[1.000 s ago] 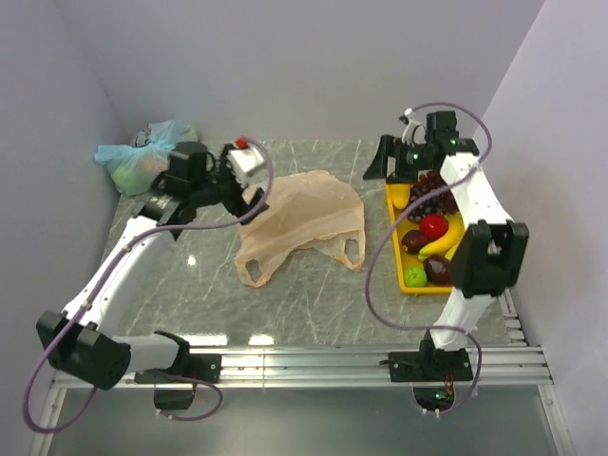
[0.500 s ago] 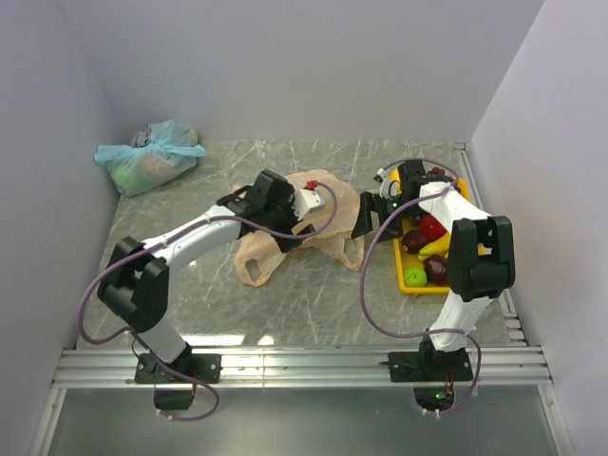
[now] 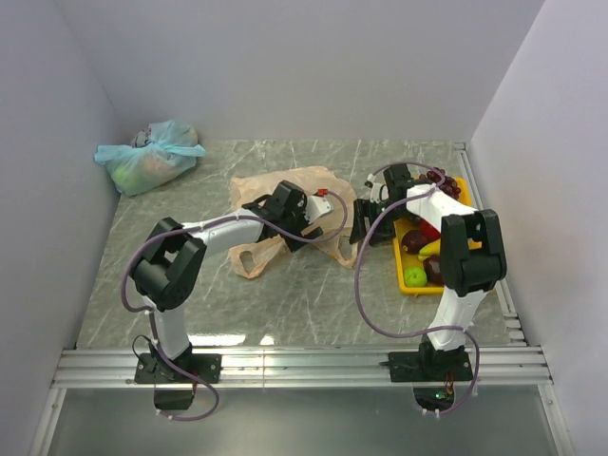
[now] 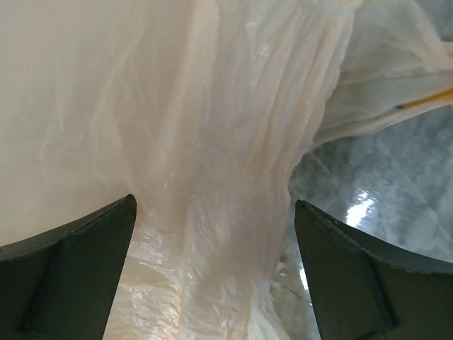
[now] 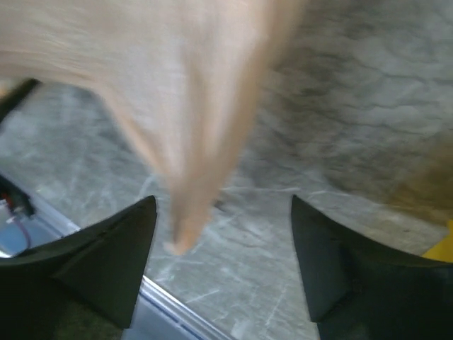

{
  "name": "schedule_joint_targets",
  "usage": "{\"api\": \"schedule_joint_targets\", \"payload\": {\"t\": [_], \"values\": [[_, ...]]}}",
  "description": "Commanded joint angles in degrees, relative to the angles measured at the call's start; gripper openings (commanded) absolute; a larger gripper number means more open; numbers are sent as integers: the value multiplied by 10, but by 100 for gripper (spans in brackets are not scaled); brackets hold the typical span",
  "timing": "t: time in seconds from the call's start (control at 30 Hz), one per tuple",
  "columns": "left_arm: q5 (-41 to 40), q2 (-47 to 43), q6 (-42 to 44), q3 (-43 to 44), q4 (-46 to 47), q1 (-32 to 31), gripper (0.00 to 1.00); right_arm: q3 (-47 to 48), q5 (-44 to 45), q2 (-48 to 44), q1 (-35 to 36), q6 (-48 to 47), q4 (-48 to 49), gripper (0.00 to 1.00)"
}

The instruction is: Place the fake fruits into the plastic bag and tie a complex knot

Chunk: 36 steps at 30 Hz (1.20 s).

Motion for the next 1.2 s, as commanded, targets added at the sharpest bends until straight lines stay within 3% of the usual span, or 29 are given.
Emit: {"api": "schedule_joint_targets", "payload": {"t": [0.0, 0.13, 0.17, 0.2, 0.23, 0.27, 0.3, 0.33, 0.4, 0.53, 0.67, 0.73, 0.8, 0.83, 0.87, 0.97, 1.1, 1.17], "values": [[-37, -7, 9, 30, 41, -1, 99, 1, 51, 15, 4, 7, 27, 66], [-37, -37, 8, 19, 41, 4, 99, 24, 84, 27, 6, -4, 24, 41], [-29, -44, 9, 19, 32, 7, 93, 35, 87, 28, 8, -8, 24, 28], [-24, -48, 9, 21, 26, 9, 87, 42, 94, 32, 9, -12, 22, 22], [-22, -52, 4, 27, 18, 10, 64, 50, 99, 33, 9, -17, 21, 15], [-24, -53, -1, 32, 13, 13, 49, 67, 106, 34, 10, -21, 19, 5], [-23, -51, -7, 37, -6, 17, 39, 76, 107, 35, 9, -23, 15, 1], [-19, -44, -21, 55, -17, 22, 17, 86, 110, 36, 9, -40, 13, 0], [-19, -37, -54, 75, -49, 42, 0, 114, 112, 36, 11, -59, 3, 0], [50, -50, -122, 141, -121, 91, 0, 172, 131, 37, 16, -132, 6, 0], [184, -91, -195, 178, -207, 133, 0, 287, 146, 75, 16, -168, 1, 0], [238, -112, -259, 175, -226, 134, 0, 368, 122, 106, 15, -169, -3, 4], [281, -121, -356, 158, -226, 136, 0, 415, 97, 130, 16, -148, 10, 19], [289, -122, -390, 149, -221, 135, 0, 452, 80, 137, 16, -133, 20, 30], [292, -122, -422, 142, -202, 136, 0, 470, 74, 143, 16, -112, 32, 59], [284, -120, -522, 121, -163, 144, 0, 524, 44, 149, 4, -30, 42, 85], [286, -141, -595, 85, -33, 156, 0, 429, -69, 63, -41, 132, 48, 87], [289, -149, -601, 70, 5, 156, 0, 294, -104, -14, -65, 171, 71, 88]]}}
